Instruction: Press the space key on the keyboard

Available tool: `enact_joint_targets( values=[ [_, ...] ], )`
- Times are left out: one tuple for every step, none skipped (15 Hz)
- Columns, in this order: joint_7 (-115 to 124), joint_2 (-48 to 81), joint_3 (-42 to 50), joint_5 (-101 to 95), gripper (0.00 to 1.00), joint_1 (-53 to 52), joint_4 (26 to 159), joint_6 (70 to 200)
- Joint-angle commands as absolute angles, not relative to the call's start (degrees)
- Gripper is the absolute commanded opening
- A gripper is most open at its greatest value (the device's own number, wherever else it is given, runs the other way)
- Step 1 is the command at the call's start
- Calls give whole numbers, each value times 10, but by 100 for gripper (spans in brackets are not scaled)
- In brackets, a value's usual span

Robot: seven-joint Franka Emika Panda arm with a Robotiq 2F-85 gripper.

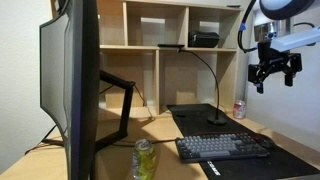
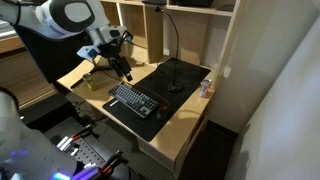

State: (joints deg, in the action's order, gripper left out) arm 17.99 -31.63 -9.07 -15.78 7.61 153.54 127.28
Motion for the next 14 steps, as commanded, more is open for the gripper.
enact_joint_targets(
  values=[
    [183,-316,-83,-162,100,68,1534,1270],
    [199,-316,-90,-173,100,76,1534,1271],
    [216,-316,-96,-181,100,83,1533,1268],
    [223,-313,-95,-171,100,78,1527,1243],
    [220,-309,-89,-148,100,68,1518,1205],
    [221,-306,-80,-122,100,58,1513,1191],
    [202,-308,-57,-70,100,36,1514,1210],
    [218,-305,-58,-43,100,36,1507,1202],
    [216,-306,-51,-7,100,27,1504,1203],
    [221,-306,-46,25,100,22,1502,1206],
    [228,-303,-43,53,100,20,1495,1193],
    [219,-316,-58,16,100,32,1512,1213],
    [219,-316,-57,22,100,30,1509,1212],
    [219,-316,-57,20,100,30,1509,1212]
  ],
)
